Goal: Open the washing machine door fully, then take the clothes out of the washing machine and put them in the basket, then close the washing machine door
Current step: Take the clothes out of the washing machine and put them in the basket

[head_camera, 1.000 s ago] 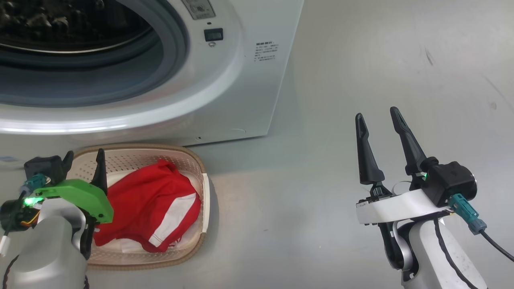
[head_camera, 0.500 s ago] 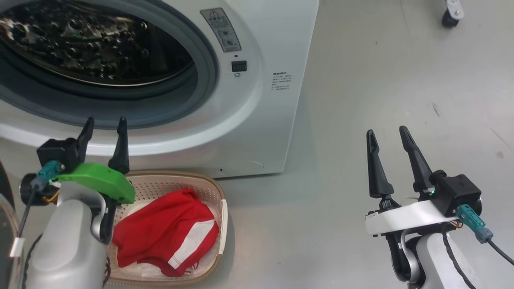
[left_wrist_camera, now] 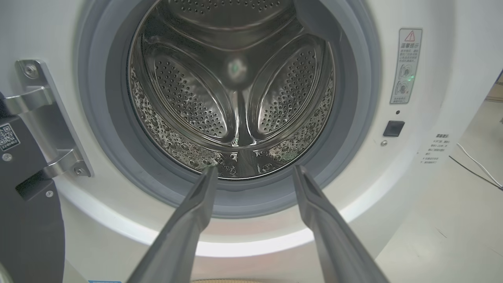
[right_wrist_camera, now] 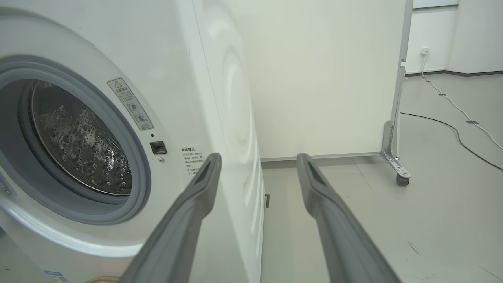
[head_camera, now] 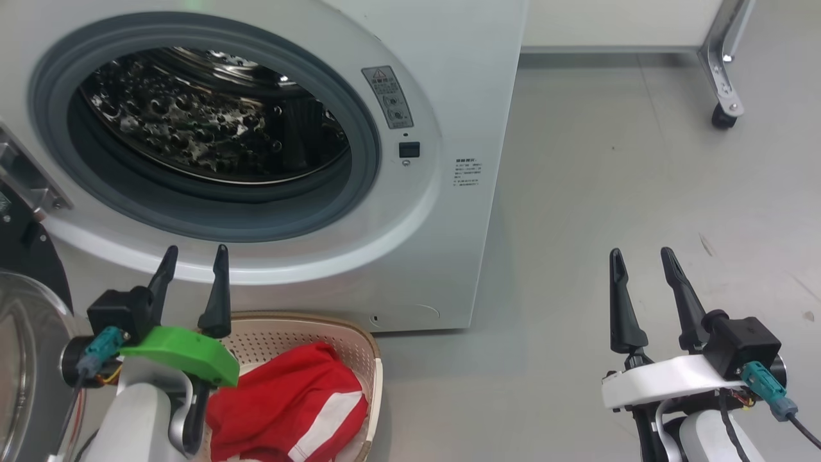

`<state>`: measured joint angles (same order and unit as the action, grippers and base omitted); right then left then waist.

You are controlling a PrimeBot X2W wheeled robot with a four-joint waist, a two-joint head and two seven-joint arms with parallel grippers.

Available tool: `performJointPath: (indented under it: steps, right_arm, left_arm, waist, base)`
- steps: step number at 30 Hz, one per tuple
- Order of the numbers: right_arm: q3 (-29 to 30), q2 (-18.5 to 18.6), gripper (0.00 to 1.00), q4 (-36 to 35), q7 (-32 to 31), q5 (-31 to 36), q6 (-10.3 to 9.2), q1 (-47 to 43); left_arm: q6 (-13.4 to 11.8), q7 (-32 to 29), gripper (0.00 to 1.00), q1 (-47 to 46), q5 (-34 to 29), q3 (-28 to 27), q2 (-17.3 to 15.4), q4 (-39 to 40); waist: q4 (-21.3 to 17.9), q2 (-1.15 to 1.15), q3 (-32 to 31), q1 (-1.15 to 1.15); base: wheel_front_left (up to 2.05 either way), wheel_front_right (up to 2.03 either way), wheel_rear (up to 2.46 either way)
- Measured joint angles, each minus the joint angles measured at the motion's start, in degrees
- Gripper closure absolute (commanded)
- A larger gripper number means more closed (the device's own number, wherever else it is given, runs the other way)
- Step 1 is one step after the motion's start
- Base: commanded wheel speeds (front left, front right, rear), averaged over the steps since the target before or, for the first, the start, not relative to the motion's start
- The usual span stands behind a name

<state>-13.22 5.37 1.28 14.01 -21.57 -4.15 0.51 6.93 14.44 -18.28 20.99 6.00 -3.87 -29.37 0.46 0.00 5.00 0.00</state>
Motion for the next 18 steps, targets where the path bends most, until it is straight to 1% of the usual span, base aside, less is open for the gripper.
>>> performJointPath:
  steps: [9,18]
  right_arm:
    - [0.12,0.04,0.0,-0.91,0.02,-0.12,0.0,-2.52]
    - [0.43,0.18,0.0,-2.19,0.27,-0.19,-0.01,-3.59]
  left_arm:
    - [0.01,0.0,0.0,6.24,-0.02,0.74,0.57,5.69]
    - [0.02,0.01,0.0,9.07,-0.02,1.53,0.8,10.31]
  waist:
    - [0.74,0.0,-3.25,0.0]
    - [0.54,0.0,-3.7,0.0]
  base:
    - [0.0,0.0,0.0]
    - [0.0,0.0,0.0]
